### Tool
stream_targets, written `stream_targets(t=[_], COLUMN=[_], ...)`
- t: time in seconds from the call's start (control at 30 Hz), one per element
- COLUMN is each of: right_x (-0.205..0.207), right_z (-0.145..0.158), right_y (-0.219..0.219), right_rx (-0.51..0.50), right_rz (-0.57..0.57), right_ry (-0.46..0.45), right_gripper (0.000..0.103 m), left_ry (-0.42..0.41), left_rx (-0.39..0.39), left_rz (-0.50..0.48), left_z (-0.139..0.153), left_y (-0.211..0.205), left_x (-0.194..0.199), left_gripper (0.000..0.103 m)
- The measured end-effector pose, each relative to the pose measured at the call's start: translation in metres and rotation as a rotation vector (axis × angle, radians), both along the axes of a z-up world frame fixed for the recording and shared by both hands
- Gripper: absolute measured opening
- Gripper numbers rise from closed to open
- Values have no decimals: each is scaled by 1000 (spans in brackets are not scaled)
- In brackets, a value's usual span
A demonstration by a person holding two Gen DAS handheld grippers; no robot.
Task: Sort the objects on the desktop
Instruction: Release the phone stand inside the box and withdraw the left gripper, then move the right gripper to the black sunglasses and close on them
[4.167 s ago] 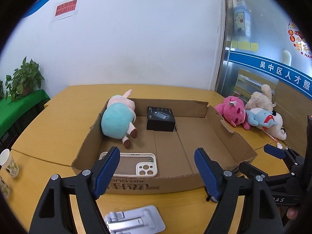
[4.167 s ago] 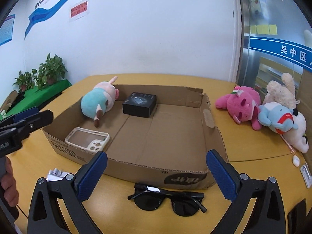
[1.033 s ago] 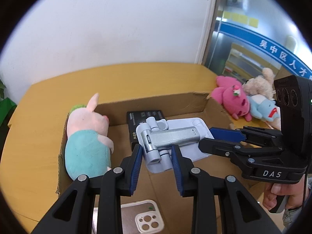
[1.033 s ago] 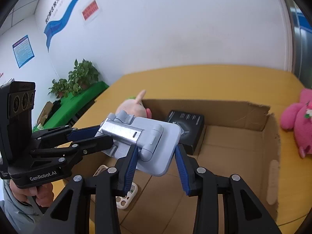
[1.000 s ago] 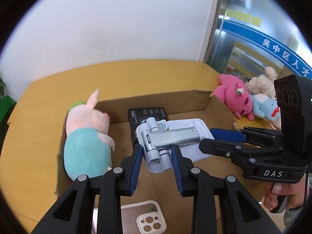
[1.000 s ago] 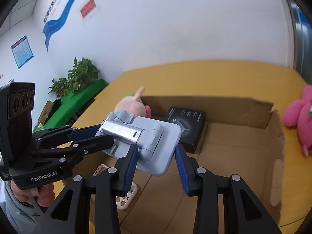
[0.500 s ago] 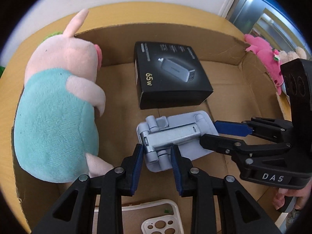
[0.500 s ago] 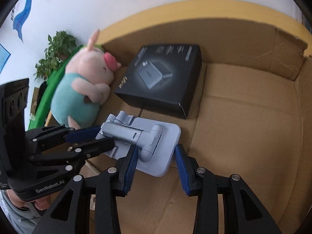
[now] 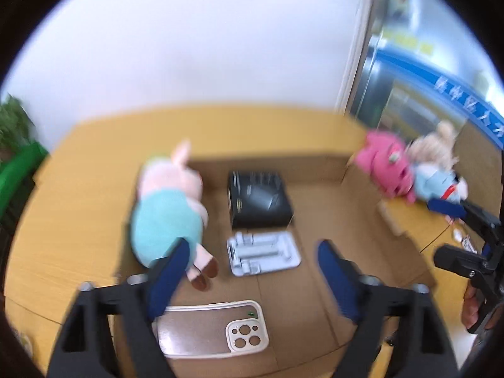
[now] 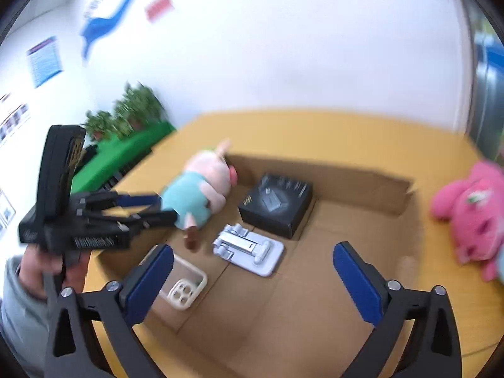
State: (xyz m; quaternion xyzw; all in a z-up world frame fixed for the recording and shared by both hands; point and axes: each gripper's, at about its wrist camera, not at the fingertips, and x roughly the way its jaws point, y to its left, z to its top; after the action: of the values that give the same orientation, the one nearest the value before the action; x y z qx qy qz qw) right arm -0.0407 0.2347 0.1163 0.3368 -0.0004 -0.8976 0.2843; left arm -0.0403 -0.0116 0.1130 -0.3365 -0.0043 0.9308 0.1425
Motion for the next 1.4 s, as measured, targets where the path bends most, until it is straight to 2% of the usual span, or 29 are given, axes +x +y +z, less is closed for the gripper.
stream_targets(t=[0.07, 0.1, 0.17, 0.23, 0.33, 0.53, 0.83, 0.97, 1.07, 1.13, 1.17, 1.2, 1.27, 1.4], right_x=[41, 57, 83, 97, 102, 94, 105, 134, 148, 151, 151, 151, 156, 167], right_z=[4, 0, -21, -51, -89, -132, -158, -154, -148, -147, -147, -148, -149, -150], right_y=[25, 36, 52, 59, 63, 60, 46, 35, 32, 30, 30, 29, 27, 22], right_rx=[-13, -28, -49, -5, 46, 34, 41, 1, -3, 24, 36, 41, 43, -6], right_rz=[-5, -11, -15, -10, -6, 42, 76, 107, 79, 51, 38, 27, -1, -72], right_ry=[52, 59, 34, -13, -103, -172, -243, -259, -240, -232, -239, -249, -275, -303], right_gripper=[103, 103, 103, 103, 103, 102, 102, 101, 99, 86, 71, 49, 25, 24], left_ry=[69, 74, 59, 23, -30, -104, -165, -192, -214, -230, -240, -250, -272, -342], left_rx=[8, 15, 37, 80, 92, 60, 85, 104, 131, 150, 164, 179, 209, 292], left_rz=[-19, -27, -23, -35, -58, -60, -60, -74, -91, -109, -121, -130, -145, -195], left_z=[5, 4, -4, -18, -43, -76, -102, -110, -114, -118, -119, -121, -124, -135], left_y=[-5, -7, -7, -11, -3, 11, 9, 11, 15, 20, 22, 24, 27, 40], left_x=[32, 40, 52, 61, 69, 100, 123, 123, 121, 120, 120, 119, 118, 111], left_gripper=[85, 85, 85, 85, 85, 85, 85, 85, 85, 85, 85, 85, 85, 83])
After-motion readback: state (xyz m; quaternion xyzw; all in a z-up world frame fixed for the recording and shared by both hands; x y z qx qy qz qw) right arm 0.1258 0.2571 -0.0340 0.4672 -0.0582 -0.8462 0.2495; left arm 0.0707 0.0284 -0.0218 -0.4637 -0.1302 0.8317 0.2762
